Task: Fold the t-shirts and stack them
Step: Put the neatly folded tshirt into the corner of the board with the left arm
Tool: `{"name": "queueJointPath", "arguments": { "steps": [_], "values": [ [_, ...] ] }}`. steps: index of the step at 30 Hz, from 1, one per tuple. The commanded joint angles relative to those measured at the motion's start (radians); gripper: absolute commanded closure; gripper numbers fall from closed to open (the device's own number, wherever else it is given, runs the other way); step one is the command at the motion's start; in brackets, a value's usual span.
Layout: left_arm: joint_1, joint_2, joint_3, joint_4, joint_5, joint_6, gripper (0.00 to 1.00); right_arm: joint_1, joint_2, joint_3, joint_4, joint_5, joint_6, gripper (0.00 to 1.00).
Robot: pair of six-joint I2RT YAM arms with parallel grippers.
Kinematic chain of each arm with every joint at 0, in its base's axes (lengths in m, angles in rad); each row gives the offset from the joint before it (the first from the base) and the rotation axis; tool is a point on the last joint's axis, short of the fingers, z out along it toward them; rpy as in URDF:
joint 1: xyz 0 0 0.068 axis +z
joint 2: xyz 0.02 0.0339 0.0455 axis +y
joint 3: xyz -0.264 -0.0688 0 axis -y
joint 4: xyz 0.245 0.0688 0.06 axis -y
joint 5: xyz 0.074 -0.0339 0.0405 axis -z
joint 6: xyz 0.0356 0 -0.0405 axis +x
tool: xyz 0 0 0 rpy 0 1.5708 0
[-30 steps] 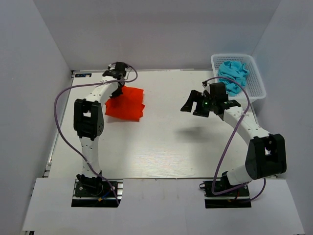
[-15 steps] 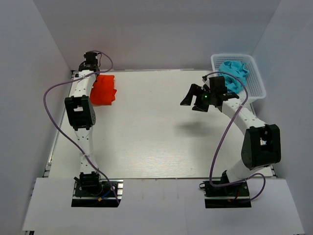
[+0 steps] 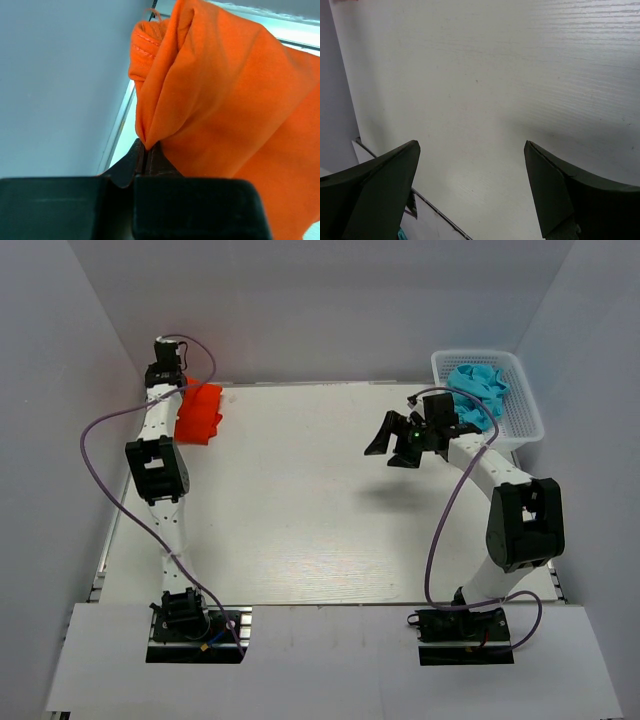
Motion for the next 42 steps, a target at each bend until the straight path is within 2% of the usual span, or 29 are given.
{"name": "queueJointPath", "arguments": {
  "steps": [1,2,3,4,7,11,15,16,18,19,21,22,24,25,28,29,32,38,42],
  "values": [
    [0.010,-0.006,0.037,0.035,-0.009,0.001,0.96,-0.001,-0.019,0.032,0.014,-0.024,0.007,0.09],
    [0.010,-0.006,0.026,0.047,-0.043,-0.028,0.80,-0.001,-0.030,0.021,0.017,-0.020,0.003,0.09],
    [0.010,-0.006,0.011,0.073,-0.078,-0.038,0.56,-0.003,-0.033,0.015,0.023,-0.009,0.010,0.09],
    [0.010,-0.018,0.011,0.073,-0.107,-0.038,0.01,-0.001,-0.037,0.006,0.034,-0.009,0.010,0.09],
    [0.010,-0.052,0.032,0.084,-0.107,-0.068,0.00,-0.001,-0.056,0.004,0.039,0.017,0.006,0.09],
    [-0.010,-0.142,0.034,0.013,-0.049,-0.139,0.00,0.002,-0.097,-0.005,0.074,0.022,0.009,0.09],
    [-0.051,-0.337,-0.124,-0.051,0.078,-0.322,0.00,0.000,-0.180,-0.069,0.132,0.045,0.012,0.09],
    [-0.060,-0.425,-0.217,-0.062,0.095,-0.416,0.00,0.000,-0.192,-0.086,0.140,0.071,0.012,0.09],
    [-0.094,-0.519,-0.329,-0.062,0.136,-0.470,0.00,-0.001,-0.252,-0.109,0.125,0.100,-0.002,0.09],
    [-0.155,-0.565,-0.454,-0.048,0.137,-0.501,0.00,-0.001,-0.264,-0.133,0.108,0.140,-0.006,0.09],
    [-0.233,-0.701,-0.584,-0.027,0.127,-0.550,0.00,0.002,-0.327,-0.150,0.066,0.167,-0.035,0.09],
    [-0.320,-0.740,-0.709,-0.027,0.127,-0.609,0.00,-0.003,-0.344,-0.185,0.059,0.219,-0.040,0.09],
    [-0.410,-0.844,-0.878,0.004,0.127,-0.645,0.00,-0.003,-0.422,-0.210,0.048,0.264,-0.045,0.09],
    [-0.498,-0.869,-0.917,0.004,0.127,-0.683,0.00,-0.003,-0.460,-0.245,0.040,0.275,-0.046,0.09],
    [-0.620,-0.928,-0.997,-0.062,0.127,-0.737,0.00,-0.004,-0.554,-0.302,0.029,0.306,-0.051,0.09],
    [-0.690,-0.928,-1.012,-0.074,0.127,-0.777,0.00,-0.003,-0.571,-0.331,0.037,0.300,-0.052,0.09],
    [-0.799,-0.972,-1.069,-0.090,0.074,-0.844,0.00,-0.001,-0.645,-0.428,0.072,0.286,-0.059,0.09],
    [-0.892,-1.038,-1.115,-0.061,0.028,-0.848,0.00,-0.003,-0.663,-0.434,0.039,0.300,-0.042,0.09],
    [-0.929,-1.051,-1.115,-0.085,-0.053,-0.848,0.00,0.000,-0.669,-0.446,0.042,0.252,-0.049,0.09]
  ]
}}
